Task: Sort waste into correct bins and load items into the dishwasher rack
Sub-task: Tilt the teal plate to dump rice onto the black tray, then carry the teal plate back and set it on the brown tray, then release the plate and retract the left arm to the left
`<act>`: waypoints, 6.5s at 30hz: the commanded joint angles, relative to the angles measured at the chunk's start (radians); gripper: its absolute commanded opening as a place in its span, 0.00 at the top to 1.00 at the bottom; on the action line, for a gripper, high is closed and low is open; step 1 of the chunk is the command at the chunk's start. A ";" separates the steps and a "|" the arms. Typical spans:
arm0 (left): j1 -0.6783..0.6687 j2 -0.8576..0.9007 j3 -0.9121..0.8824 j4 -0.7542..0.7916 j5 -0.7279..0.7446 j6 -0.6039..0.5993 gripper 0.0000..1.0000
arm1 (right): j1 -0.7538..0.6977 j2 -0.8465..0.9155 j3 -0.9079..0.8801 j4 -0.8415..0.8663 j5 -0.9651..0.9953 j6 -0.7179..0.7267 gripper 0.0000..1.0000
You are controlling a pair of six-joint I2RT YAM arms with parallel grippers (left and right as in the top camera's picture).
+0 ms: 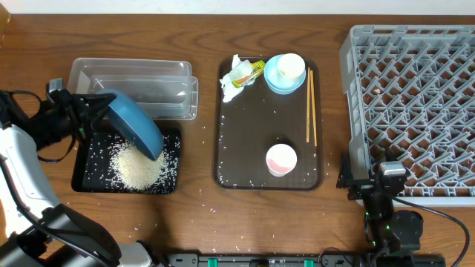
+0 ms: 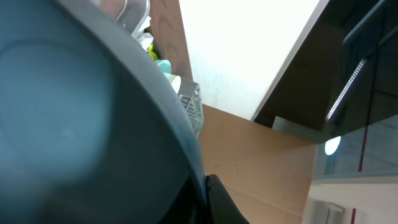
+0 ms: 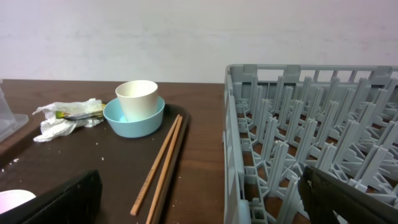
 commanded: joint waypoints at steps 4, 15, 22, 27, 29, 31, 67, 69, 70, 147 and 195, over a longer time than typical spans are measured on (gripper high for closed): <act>0.007 -0.012 -0.006 -0.003 0.041 0.058 0.94 | -0.009 -0.005 -0.002 -0.004 0.002 -0.012 0.01; 0.010 -0.013 -0.006 -0.048 0.084 0.063 0.93 | -0.009 -0.005 -0.002 -0.004 0.002 -0.011 0.01; -0.011 -0.032 -0.006 -0.170 0.208 0.153 0.93 | -0.009 -0.005 -0.002 -0.004 0.002 -0.011 0.01; -0.053 -0.072 -0.005 -0.164 0.237 0.175 0.94 | -0.009 -0.005 -0.002 -0.004 0.002 -0.011 0.01; -0.079 -0.092 -0.005 -0.164 0.237 0.175 0.94 | -0.009 -0.005 -0.002 -0.004 0.002 -0.012 0.01; -0.111 -0.115 -0.004 -0.163 0.237 0.175 0.94 | -0.009 -0.005 -0.002 -0.004 0.002 -0.012 0.01; -1.408 0.087 0.101 0.608 -1.353 -0.057 0.93 | -0.009 -0.005 -0.002 -0.004 0.002 -0.011 0.01; -1.406 0.124 0.101 0.629 -1.353 -0.058 0.94 | -0.009 -0.005 -0.002 -0.004 0.002 -0.011 0.01; -1.405 0.139 0.101 0.639 -1.352 -0.059 0.94 | -0.009 -0.005 -0.002 -0.004 0.002 -0.012 0.01; -1.434 -0.052 0.055 0.208 -1.252 0.135 0.18 | -0.009 -0.005 -0.002 -0.004 0.002 -0.011 0.01; -0.528 -0.105 0.055 -0.025 -1.475 -0.130 0.10 | -0.008 -0.005 -0.002 0.056 -0.218 0.179 0.01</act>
